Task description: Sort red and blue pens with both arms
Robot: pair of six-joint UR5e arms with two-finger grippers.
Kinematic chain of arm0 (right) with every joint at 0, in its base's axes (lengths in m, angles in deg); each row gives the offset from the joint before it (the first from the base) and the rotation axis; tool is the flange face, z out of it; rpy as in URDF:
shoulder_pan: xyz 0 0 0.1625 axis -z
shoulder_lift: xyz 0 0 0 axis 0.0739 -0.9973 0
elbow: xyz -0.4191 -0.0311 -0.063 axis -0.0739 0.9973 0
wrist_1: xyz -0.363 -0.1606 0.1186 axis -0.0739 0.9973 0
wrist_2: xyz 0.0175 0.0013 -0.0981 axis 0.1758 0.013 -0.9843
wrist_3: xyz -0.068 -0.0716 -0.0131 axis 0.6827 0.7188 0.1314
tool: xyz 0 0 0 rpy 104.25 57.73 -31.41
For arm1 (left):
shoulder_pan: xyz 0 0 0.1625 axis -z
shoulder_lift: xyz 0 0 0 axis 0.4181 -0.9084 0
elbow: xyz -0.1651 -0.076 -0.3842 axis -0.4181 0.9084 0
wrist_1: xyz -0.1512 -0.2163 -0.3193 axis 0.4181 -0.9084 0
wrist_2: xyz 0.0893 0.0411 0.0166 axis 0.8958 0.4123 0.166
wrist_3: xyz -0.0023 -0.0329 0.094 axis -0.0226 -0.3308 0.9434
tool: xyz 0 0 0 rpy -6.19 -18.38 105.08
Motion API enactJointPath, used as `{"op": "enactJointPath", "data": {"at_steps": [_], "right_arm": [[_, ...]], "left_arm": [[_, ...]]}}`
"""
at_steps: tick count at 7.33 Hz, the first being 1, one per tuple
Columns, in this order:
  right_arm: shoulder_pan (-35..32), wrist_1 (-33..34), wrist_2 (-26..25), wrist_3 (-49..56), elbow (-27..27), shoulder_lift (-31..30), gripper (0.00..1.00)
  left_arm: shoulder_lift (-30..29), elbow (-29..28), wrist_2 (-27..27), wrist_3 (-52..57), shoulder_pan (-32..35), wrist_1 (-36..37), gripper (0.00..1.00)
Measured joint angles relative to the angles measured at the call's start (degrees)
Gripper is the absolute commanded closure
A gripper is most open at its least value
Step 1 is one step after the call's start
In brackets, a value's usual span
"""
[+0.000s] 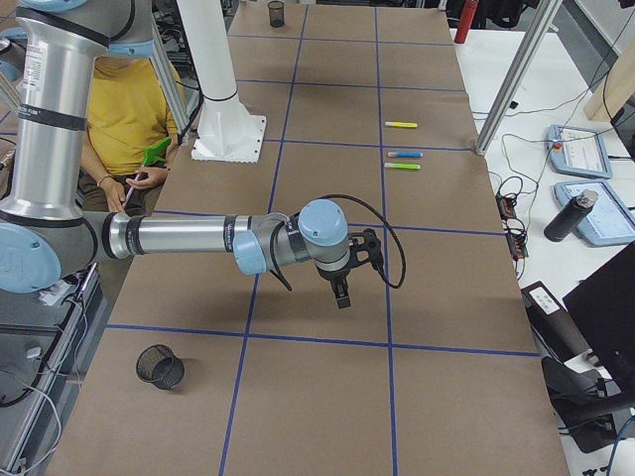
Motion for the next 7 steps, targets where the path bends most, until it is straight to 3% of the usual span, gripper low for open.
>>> {"op": "enactJointPath", "data": {"at_steps": [5, 7], "right_arm": [[0.0, 0.02, 0.08, -0.13, 0.01, -0.13, 0.0], [0.0, -0.09, 0.1, -0.11, -0.01, -0.17, 0.0]], "left_arm": [[19.22, -4.14, -5.52, 1.01, 19.54, 0.38, 1.0], [24.66, -4.03, -5.66, 2.75, 26.91, 4.52, 1.0]]}}
